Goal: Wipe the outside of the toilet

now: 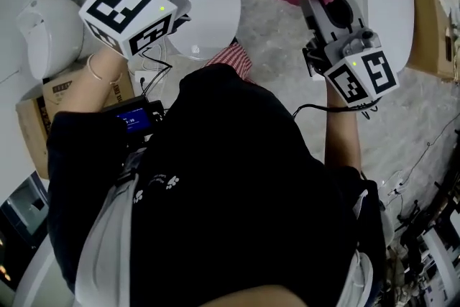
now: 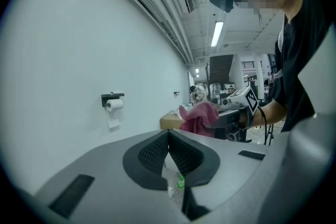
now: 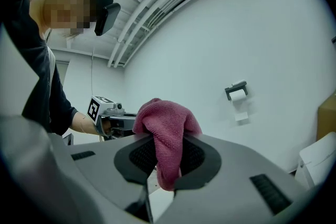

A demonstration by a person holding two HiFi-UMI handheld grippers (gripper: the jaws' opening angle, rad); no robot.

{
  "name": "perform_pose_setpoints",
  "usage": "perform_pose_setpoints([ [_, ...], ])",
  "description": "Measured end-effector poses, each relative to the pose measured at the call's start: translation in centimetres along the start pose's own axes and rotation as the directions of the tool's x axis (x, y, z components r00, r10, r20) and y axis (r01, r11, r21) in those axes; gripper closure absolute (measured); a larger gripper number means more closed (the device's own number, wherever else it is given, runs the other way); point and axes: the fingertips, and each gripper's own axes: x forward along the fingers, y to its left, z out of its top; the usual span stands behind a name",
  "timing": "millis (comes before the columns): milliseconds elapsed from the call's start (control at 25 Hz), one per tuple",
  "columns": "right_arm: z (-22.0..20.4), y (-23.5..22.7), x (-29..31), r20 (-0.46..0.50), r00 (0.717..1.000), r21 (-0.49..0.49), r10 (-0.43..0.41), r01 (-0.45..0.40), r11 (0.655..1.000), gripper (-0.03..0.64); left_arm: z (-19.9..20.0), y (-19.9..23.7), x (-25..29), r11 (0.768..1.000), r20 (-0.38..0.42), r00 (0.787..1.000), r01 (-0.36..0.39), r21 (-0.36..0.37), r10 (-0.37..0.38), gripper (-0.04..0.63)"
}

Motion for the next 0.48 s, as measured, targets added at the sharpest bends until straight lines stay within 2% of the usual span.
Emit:
perform_pose_setpoints([
  [240,-0.4,-4.8,3.5,-0.028,0.998,0.023,-0.048,0.049,0.999,0.543,-0.9,5.6,2.7,0.998,0.021,0.999,-0.026,-0.048,0.027,0.589],
  [480,-0.8,-9.5,9.4,-0.08,0.993,0.045,-0.082,0.085,0.995,0.542,-0.5,12.6,6.5,0.992,0.106,0.99,-0.083,-0.098,0.093,0.589],
])
